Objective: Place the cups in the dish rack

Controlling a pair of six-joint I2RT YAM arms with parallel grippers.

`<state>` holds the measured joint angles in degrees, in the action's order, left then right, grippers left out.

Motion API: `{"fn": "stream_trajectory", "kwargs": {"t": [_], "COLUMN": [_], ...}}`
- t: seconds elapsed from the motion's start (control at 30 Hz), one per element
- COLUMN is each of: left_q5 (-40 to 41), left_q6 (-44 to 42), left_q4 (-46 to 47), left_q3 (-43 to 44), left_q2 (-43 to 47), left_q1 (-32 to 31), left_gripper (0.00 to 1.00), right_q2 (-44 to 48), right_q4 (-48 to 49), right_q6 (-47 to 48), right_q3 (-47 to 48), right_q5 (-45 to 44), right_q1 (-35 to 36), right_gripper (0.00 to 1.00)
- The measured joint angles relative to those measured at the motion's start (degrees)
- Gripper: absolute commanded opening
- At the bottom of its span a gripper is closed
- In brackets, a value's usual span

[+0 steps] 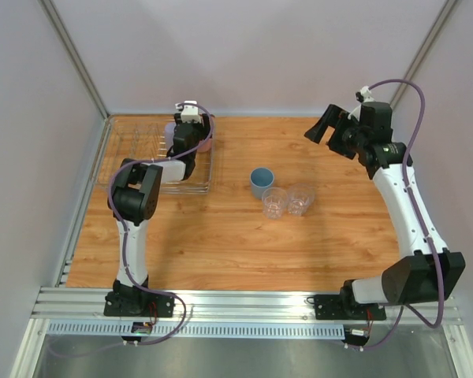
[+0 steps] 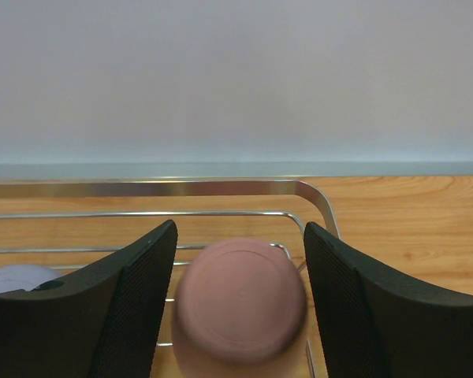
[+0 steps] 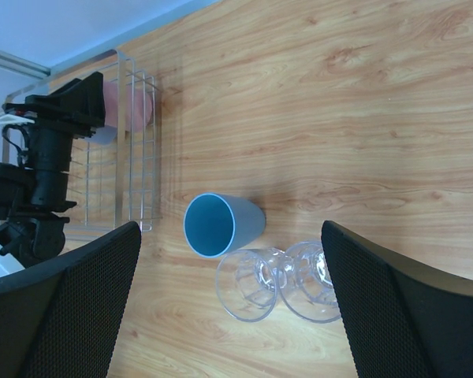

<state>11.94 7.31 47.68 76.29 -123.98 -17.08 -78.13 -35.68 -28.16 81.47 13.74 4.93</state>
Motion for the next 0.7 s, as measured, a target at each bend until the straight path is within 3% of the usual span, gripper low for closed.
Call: {"fn": "stream_trajectory", "kwargs": {"t": [0.03, 0.2, 0.4, 0.47, 0.67, 0.7], "left_q5": [-0.02, -0.02, -1.77, -2.38, -4.04, -4.44], "left_q6": [-0.11, -0.22, -0.2, -0.04, 0.7, 1.01], "left_q4": [0.0, 0.11, -3.72, -7.15, -19.78, -23.15], "left_q3": [0.0, -0.26, -4.24, -4.9, -4.13, -3.19], "left_q2": [0.0, 0.46, 8.79, 14.19, 33.94, 36.94], "left_q1": [0.0, 0.0, 0.04, 0.04, 0.04, 0.04], "left_gripper": [0.85, 0.99, 1.0, 1.0, 1.0, 1.0], "right_q2": [-0.61, -5.01, -10.38, -12.94, -20.61, -22.05], "right_q4": [-0.02, -0.98, -3.45, -4.11, -5.66, -6.05], "right_q6": [0.35, 4.28, 9.44, 10.75, 13.84, 14.14], "right_q3": [0.0, 0.0, 1.38, 3.48, 8.44, 9.05], "right_q5": [0.28, 1.31, 0.11, -0.85, -6.97, -7.93], "right_q1": [-0.02, 0.33, 4.04, 6.56, 16.11, 17.59], "right_gripper": [1.0, 0.98, 0.87, 0.87, 0.74, 0.69]}}
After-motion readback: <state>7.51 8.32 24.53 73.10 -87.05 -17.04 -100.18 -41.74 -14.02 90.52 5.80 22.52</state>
